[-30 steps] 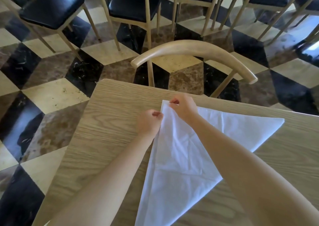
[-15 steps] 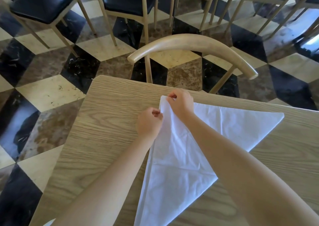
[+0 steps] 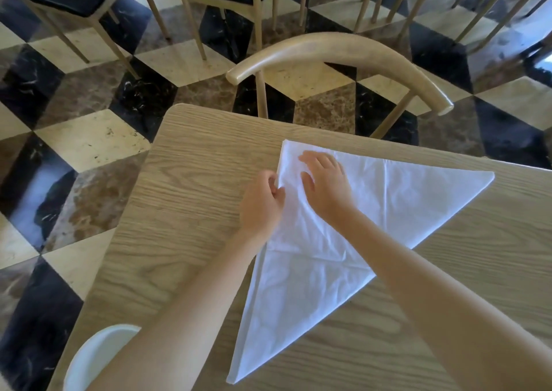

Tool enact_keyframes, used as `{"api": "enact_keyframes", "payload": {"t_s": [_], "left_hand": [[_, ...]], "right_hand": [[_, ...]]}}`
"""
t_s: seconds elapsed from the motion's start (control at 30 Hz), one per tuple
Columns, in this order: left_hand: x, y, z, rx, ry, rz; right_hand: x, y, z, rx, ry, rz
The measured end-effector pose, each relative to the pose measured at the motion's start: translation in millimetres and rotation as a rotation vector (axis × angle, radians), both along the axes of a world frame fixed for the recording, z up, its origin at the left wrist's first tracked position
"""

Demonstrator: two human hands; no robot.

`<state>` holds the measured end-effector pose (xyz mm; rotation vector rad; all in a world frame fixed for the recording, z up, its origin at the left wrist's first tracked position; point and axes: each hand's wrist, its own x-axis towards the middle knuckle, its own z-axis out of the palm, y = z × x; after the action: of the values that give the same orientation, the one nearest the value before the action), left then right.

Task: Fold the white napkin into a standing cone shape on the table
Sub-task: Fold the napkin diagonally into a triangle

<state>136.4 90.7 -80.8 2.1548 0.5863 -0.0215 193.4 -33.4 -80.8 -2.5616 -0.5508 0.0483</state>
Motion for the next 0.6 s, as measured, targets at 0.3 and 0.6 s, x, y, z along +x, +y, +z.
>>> {"api": "enact_keyframes", "payload": {"t_s": [0.3,0.6], "left_hand": [[-146,-6,14,-0.116,0.168,0.050],[-247,-9,13,-0.055,0.177,0.067]], "right_hand": [[-62,-5,-29,-0.314,0.092,0.218],[-80,12,-23,-0.260,-0.009,0.176]]}}
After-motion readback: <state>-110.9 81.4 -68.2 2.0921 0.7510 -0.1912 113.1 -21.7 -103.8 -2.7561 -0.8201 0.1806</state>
